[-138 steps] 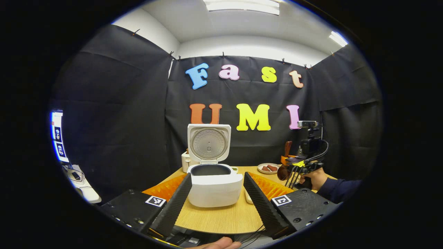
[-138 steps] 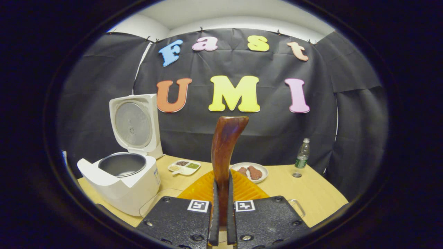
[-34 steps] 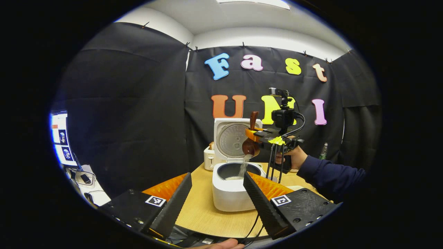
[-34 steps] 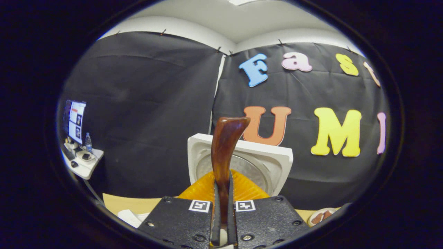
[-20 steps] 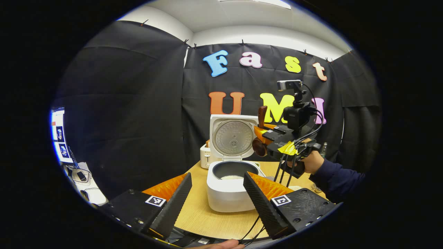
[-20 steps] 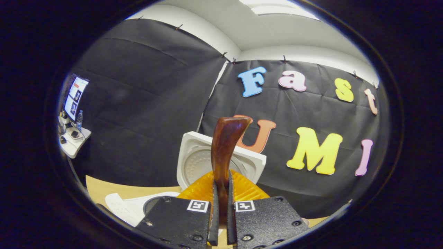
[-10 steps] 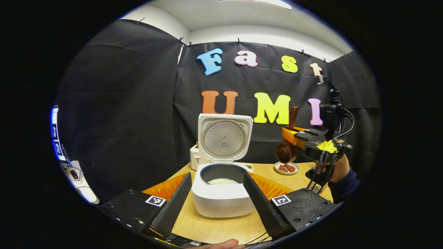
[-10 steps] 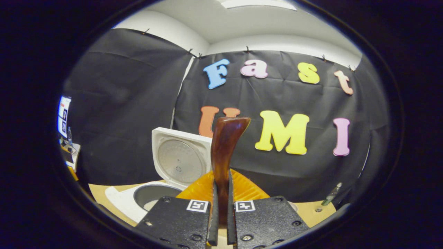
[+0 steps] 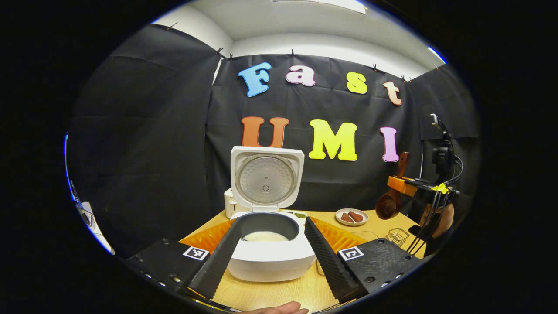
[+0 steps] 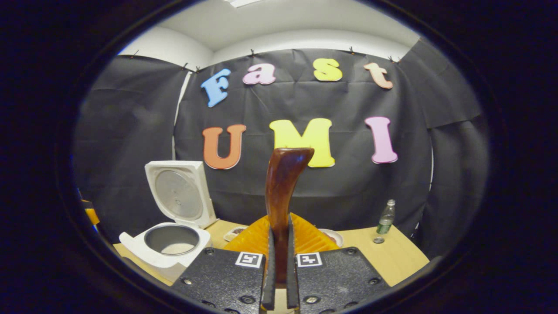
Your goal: Close the left gripper, press the button to open the rice cooker; take a wooden spoon from the chopstick holder with the right hand, scoop a spoonful of rice and pour it into the rice cooker, then put the wooden spoon back into the chopstick holder.
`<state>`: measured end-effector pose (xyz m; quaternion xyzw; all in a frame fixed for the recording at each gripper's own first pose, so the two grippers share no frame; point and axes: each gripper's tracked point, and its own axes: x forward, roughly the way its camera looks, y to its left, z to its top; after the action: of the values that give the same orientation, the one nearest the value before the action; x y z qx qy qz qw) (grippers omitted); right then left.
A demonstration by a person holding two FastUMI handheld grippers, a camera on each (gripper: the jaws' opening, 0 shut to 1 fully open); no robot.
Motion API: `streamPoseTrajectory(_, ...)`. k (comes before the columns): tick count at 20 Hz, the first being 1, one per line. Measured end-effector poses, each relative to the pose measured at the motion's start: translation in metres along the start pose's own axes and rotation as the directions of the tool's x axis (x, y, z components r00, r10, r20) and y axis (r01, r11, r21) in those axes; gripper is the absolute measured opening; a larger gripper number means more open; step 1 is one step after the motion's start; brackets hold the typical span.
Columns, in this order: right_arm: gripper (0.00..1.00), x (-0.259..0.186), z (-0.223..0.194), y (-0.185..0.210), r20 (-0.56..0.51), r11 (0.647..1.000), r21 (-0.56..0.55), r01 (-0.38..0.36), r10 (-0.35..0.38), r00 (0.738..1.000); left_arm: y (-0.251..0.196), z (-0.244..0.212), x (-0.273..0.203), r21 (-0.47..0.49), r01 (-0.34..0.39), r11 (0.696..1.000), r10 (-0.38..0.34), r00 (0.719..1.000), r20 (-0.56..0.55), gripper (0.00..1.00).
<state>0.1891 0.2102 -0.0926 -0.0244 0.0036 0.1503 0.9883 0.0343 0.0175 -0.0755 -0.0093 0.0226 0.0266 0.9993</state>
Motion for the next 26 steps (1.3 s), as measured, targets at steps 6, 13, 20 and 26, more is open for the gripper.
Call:
streamPoseTrajectory(6, 0.16, -0.013, -0.02, -0.074, -0.039, 0.995, 0.02, 0.096, -0.095, 0.995, -0.023, 0.01, 0.015, -0.005, 0.036, 0.999, -0.035, 0.997, 0.063, 0.93)
streamPoseTrajectory(13, 0.18, -0.018, -0.058, -0.132, -0.098, 0.983, 0.072, 0.166, -0.159, 0.982, -0.043, 0.025, 0.02, -0.005, 0.07, 0.998, -0.069, 0.991, 0.115, 0.93)
streamPoseTrajectory(20, 0.2, -0.013, -0.094, -0.139, -0.132, 0.986, 0.119, 0.121, -0.105, 0.986, -0.054, 0.028, 0.025, -0.037, 0.089, 0.995, -0.085, 0.99, 0.109, 0.94)
streamPoseTrajectory(26, 0.73, -0.031, -0.069, -0.166, -0.044, 0.972, 0.077, 0.223, -0.22, 0.975, -0.047, 0.038, 0.03, -0.007, 0.063, 0.998, -0.062, 0.992, 0.11, 0.94)
